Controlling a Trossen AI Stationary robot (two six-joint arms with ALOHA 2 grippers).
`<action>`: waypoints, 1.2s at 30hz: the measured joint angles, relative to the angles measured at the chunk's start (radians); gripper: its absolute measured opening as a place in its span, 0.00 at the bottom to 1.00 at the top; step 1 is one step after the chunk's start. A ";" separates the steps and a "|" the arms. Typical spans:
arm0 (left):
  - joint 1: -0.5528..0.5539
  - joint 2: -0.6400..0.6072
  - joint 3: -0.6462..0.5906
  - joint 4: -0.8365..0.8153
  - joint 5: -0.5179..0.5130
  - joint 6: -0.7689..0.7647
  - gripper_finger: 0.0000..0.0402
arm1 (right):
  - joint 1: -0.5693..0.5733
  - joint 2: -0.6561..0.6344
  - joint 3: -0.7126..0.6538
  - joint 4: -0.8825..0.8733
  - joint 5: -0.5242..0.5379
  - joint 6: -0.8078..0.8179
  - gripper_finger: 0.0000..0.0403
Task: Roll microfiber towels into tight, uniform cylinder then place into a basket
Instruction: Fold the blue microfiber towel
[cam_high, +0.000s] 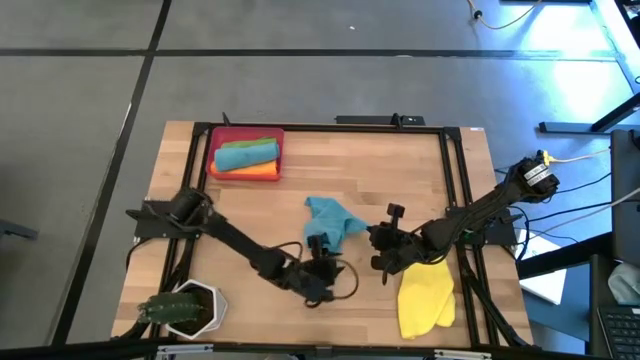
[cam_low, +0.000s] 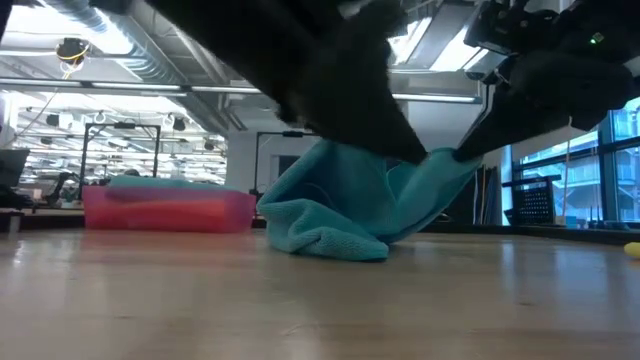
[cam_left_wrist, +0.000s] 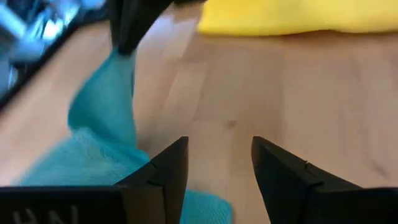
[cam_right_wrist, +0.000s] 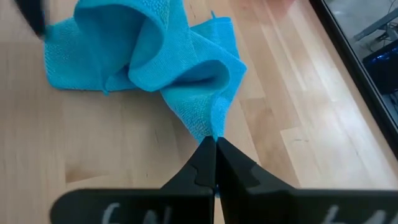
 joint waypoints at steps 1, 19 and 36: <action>0.008 0.023 0.021 -0.015 -0.002 -0.051 0.40 | 0.000 0.000 0.000 0.000 0.000 0.002 0.01; 0.024 0.081 0.134 -0.692 -0.319 -0.459 0.40 | 0.000 0.000 0.001 -0.001 -0.016 0.022 0.01; 0.183 -0.009 0.134 -1.164 -0.455 -0.489 0.40 | 0.000 0.000 0.001 0.034 -0.047 0.021 0.01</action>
